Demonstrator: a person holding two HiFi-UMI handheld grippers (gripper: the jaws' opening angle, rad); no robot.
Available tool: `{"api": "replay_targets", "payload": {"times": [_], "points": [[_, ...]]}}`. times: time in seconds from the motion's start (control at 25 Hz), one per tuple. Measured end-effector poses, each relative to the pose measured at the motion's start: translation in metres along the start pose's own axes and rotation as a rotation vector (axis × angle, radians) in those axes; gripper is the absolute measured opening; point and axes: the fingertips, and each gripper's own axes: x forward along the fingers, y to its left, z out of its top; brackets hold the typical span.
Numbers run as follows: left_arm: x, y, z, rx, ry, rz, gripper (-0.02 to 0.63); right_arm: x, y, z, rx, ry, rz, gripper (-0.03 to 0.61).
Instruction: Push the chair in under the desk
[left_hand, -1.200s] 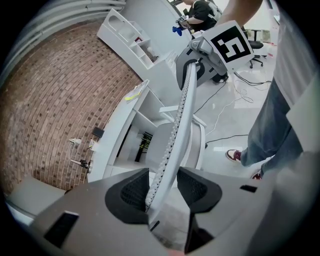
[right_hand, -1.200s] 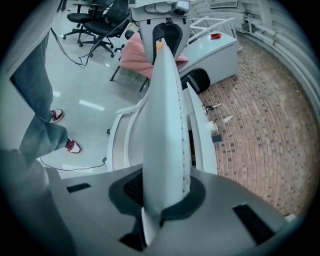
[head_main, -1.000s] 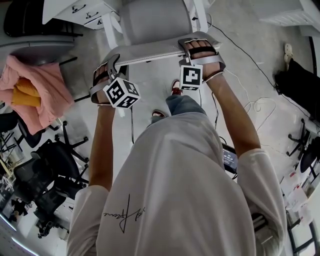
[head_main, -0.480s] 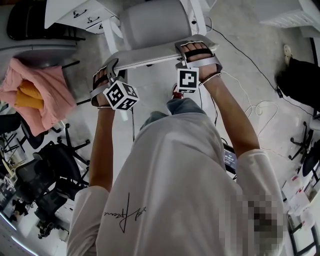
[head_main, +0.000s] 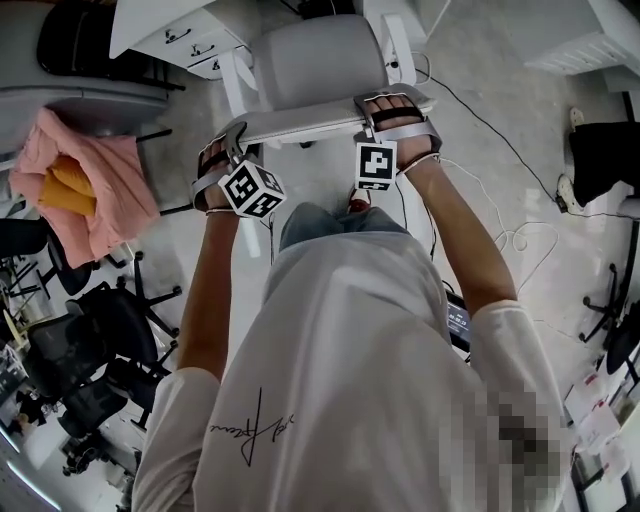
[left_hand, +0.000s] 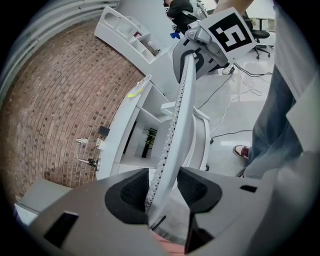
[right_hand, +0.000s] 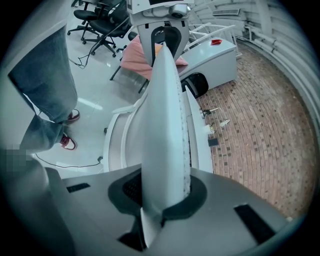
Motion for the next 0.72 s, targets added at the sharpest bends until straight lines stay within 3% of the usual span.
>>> {"api": "replay_targets", "payload": {"times": [0.16, 0.32, 0.52, 0.72], "points": [[0.0, 0.0, 0.0, -0.004, 0.008, 0.002, 0.175, 0.001, 0.001, -0.001, 0.008, 0.005, -0.009, 0.069], [-0.001, -0.004, 0.0, -0.021, 0.02, -0.005, 0.175, 0.002, 0.011, -0.001, 0.023, 0.007, 0.05, 0.073], [-0.004, -0.008, -0.001, -0.026, 0.006, 0.007, 0.176, -0.008, 0.013, 0.006, 0.177, -0.068, 0.139, 0.151], [-0.01, -0.007, 0.006, -0.097, -0.032, -0.074, 0.179, -0.034, 0.004, 0.01, 0.272, -0.132, 0.141, 0.201]]}}
